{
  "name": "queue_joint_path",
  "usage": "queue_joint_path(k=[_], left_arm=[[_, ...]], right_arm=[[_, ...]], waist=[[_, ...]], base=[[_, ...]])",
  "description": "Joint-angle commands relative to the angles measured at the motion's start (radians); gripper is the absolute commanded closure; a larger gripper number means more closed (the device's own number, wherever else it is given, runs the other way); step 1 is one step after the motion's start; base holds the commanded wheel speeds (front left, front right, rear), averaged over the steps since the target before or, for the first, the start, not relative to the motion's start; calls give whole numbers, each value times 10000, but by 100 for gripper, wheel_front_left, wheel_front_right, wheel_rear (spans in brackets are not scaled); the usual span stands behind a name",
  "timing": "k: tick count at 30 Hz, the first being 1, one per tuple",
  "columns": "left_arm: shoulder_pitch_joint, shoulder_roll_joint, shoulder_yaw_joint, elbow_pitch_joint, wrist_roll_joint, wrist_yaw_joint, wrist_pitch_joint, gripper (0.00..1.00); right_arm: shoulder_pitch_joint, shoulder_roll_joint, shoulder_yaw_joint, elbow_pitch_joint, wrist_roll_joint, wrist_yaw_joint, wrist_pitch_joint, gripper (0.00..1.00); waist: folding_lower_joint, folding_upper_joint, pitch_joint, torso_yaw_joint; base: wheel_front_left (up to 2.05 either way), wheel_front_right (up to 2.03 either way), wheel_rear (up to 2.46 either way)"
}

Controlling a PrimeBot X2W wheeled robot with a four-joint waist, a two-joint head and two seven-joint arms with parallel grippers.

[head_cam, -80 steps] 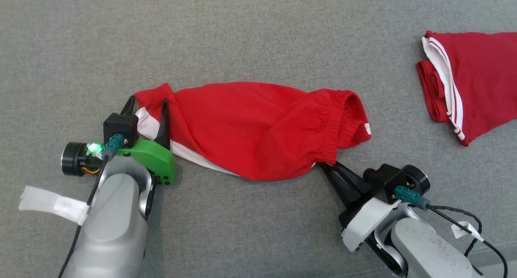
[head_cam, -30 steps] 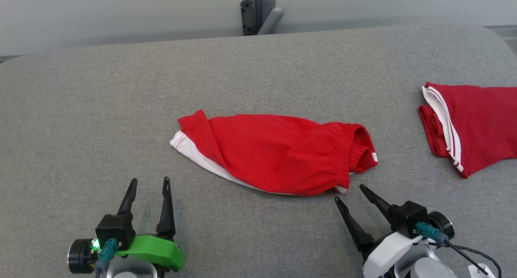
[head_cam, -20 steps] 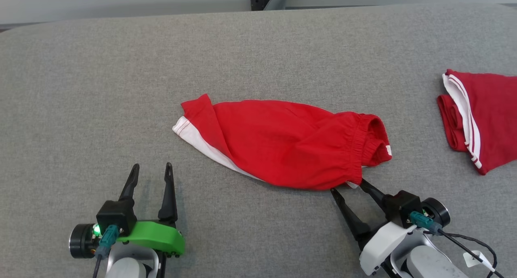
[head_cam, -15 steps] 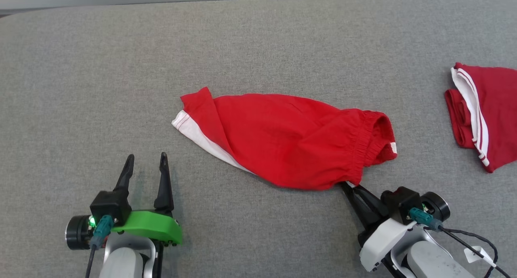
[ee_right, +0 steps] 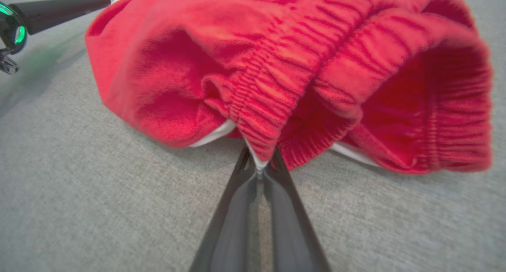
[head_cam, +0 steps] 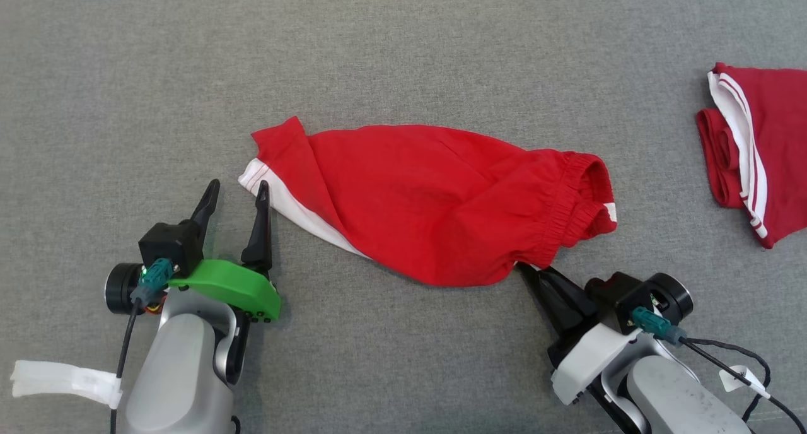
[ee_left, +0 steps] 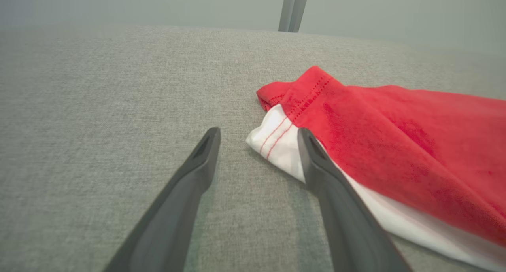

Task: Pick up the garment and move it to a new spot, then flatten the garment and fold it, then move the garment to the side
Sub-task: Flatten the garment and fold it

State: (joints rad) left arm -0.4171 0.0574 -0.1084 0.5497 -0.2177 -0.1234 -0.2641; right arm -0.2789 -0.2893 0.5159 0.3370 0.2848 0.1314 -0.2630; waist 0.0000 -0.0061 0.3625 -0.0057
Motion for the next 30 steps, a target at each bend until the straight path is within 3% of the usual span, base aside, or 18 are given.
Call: queue_joint_path(k=[1,9,10,11,12,13,22,30], left_arm=[[-354,133,-71,348,-49,-62,4,0],[-985,348,-331,878,-265,-77,3,0],[-998,354,-369,899,-246,-78,4,20],[-987,340,-390,890,-253,-78,3,63],[-942,322,-442,891,-283,-79,3,96],[-890,307,-473,865,-304,-80,3,100],[-179,247,-540,274,-438,-80,3,100],[969,425,307,-2277,-407,-64,3,100]], right_arm=[[-166,44,57,15,-46,-16,-21,100],[-362,144,192,-41,-60,-18,1,100],[-361,154,217,-47,-68,-18,1,100],[-364,160,235,-51,-65,-18,1,100],[-377,160,244,-46,-56,-18,1,100],[-390,156,240,-42,-41,-18,1,100],[-206,72,73,-51,163,-18,-2,100],[-168,-338,106,-1051,1643,-16,-14,100]], waist=[[0,61,207,-185],[0,61,429,-294],[0,61,445,-299],[0,61,458,-301],[0,61,463,-300],[0,61,462,-291],[0,61,-13,-101],[0,61,-1392,66]], base=[[0,0,0],[0,0,0],[0,0,0],[0,0,0],[0,0,0],[0,0,0],[0,0,0],[0,0,0]])
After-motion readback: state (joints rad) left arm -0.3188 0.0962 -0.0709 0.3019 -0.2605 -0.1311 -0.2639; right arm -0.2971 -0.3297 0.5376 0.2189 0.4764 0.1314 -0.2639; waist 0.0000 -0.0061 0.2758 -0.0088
